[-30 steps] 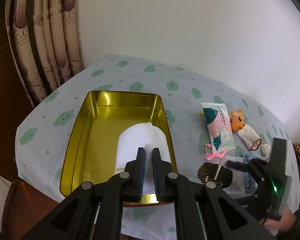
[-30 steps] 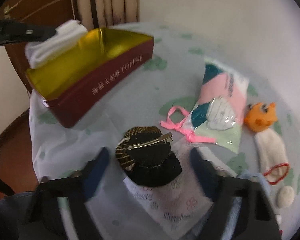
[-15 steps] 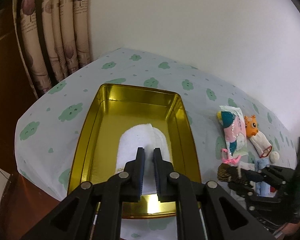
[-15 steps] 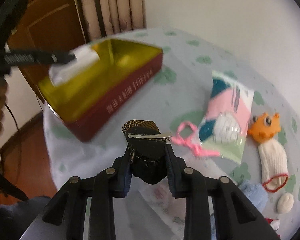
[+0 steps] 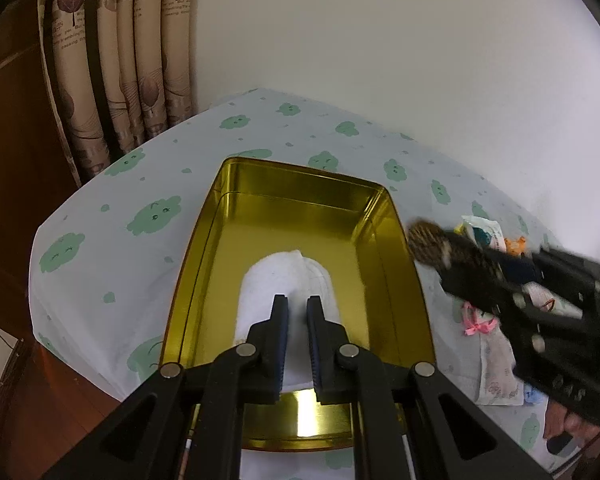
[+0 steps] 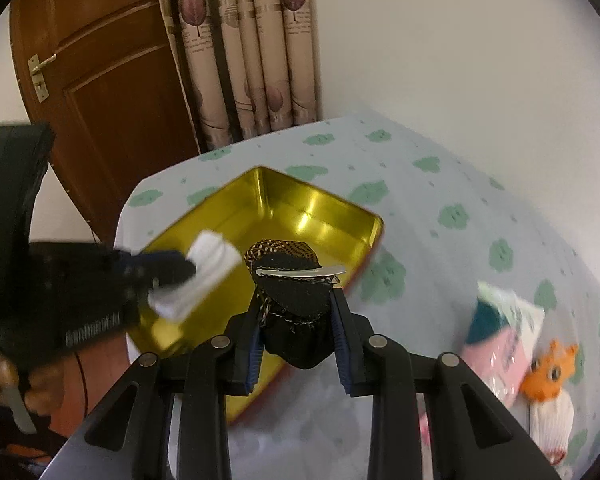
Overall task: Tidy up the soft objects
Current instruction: 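Carry the black hair clip into the tin and open the right gripper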
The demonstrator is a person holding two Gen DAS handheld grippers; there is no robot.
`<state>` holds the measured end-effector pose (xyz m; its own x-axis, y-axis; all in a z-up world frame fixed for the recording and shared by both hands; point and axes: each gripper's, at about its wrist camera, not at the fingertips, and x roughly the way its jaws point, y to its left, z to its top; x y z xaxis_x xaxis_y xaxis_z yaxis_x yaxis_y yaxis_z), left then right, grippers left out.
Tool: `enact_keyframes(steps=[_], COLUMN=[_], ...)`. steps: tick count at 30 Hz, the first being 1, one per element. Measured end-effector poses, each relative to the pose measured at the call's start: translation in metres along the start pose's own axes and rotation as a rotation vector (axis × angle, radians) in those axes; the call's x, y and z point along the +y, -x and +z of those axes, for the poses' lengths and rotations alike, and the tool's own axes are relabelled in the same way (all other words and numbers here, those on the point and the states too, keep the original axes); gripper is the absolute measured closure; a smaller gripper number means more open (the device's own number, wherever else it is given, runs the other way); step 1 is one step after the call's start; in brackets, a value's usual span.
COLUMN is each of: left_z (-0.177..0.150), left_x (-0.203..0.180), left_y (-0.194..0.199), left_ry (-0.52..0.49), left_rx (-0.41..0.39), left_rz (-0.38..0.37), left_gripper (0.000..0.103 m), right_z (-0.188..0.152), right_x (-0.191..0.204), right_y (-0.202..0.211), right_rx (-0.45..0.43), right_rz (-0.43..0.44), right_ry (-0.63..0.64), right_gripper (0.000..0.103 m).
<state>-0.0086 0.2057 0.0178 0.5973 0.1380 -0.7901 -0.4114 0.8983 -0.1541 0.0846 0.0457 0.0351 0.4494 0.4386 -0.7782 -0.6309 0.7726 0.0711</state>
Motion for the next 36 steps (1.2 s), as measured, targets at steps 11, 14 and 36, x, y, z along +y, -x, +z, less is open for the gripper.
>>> enact_keyframes(steps=[11, 14, 36], left_z=[0.004, 0.003, 0.009], left_x=[-0.001, 0.000, 0.020], left_y=[-0.002, 0.002, 0.011], left_ry=[-0.091, -0.088, 0.001], left_rx=[-0.091, -0.098, -0.079], left_rz=[0.118, 0.105, 0.085], left_gripper=[0.051, 0.047, 0.044], right_z=[0.004, 0.008, 0.059], right_x=[-0.007, -0.007, 0.016], right_y=[-0.012, -0.024, -0.131], right_rx=[-0.018, 0.004, 0.244], right_rz=[0.010, 0.013, 0.047], right_ry=[-0.070, -0.075, -0.091], right_gripper=[0.076, 0.076, 0.073])
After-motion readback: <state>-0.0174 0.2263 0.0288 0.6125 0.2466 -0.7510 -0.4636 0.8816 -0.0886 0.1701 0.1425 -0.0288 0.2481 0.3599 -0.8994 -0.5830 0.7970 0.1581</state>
